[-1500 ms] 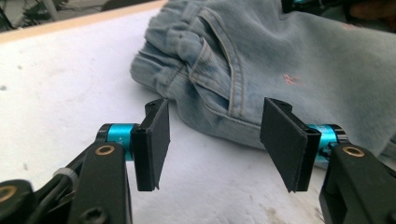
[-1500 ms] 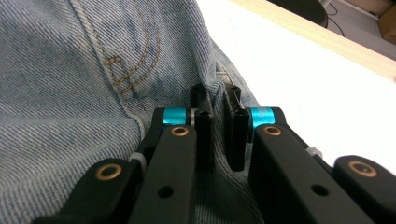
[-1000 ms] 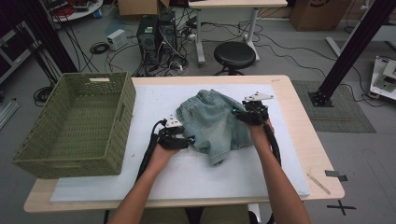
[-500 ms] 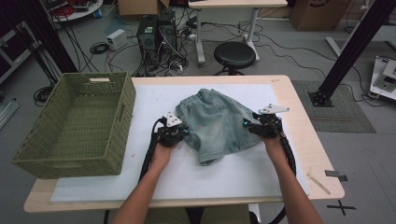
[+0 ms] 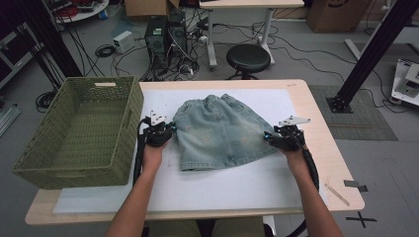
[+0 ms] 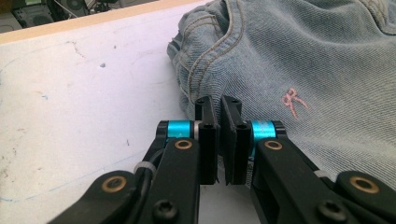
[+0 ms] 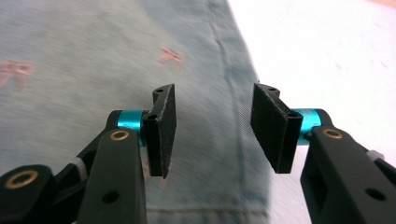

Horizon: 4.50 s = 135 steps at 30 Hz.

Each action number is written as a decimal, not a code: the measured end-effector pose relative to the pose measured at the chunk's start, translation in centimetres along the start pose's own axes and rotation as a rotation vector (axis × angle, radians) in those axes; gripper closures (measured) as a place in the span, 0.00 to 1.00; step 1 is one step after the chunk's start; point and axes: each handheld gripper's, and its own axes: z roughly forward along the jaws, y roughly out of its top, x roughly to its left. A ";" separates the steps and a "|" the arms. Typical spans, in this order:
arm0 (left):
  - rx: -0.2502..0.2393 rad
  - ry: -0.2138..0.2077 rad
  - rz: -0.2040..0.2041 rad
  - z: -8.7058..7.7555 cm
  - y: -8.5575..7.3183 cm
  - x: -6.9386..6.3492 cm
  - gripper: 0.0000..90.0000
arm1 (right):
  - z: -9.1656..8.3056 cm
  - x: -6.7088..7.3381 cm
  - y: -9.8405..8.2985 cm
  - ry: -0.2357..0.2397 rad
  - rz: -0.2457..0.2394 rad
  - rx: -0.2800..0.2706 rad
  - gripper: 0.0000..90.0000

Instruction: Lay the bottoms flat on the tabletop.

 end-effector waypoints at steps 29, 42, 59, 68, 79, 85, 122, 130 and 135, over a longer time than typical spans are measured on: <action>-0.073 -0.157 0.019 -1.7 -0.3 -1.1 0.56 | -2.3 1.1 -0.7 0.020 -0.094 0.040 0.61; -0.068 -0.182 0.020 -1.8 -0.3 -1.2 0.55 | 2.8 7.2 3.5 0.296 -0.212 0.027 0.54; -0.075 -0.195 0.015 -1.8 -0.2 -1.4 0.55 | 4.3 6.1 6.1 0.210 -0.121 -0.034 0.86; -0.076 -0.203 0.014 -1.8 -0.3 -1.5 0.55 | 4.7 7.9 6.9 0.232 -0.251 0.051 0.77; -0.062 -0.201 0.017 -1.6 -0.5 -1.5 0.55 | 4.7 5.5 8.3 0.334 -0.105 -0.024 0.99; -0.050 -0.204 0.008 -1.6 -0.9 -1.3 0.55 | 6.1 5.6 9.6 0.196 -0.137 -0.017 0.98; -0.101 -0.261 -0.001 -1.9 -0.9 -2.1 0.45 | -2.7 4.2 1.0 0.203 -0.173 -0.087 0.63; -0.108 -0.269 -0.001 -1.5 -0.7 -2.4 0.45 | -3.9 6.2 -1.1 0.322 -0.260 -0.102 0.76; -0.106 -0.272 -0.001 -1.5 -0.7 -2.5 0.45 | -2.2 7.0 -1.7 0.358 -0.259 -0.052 0.76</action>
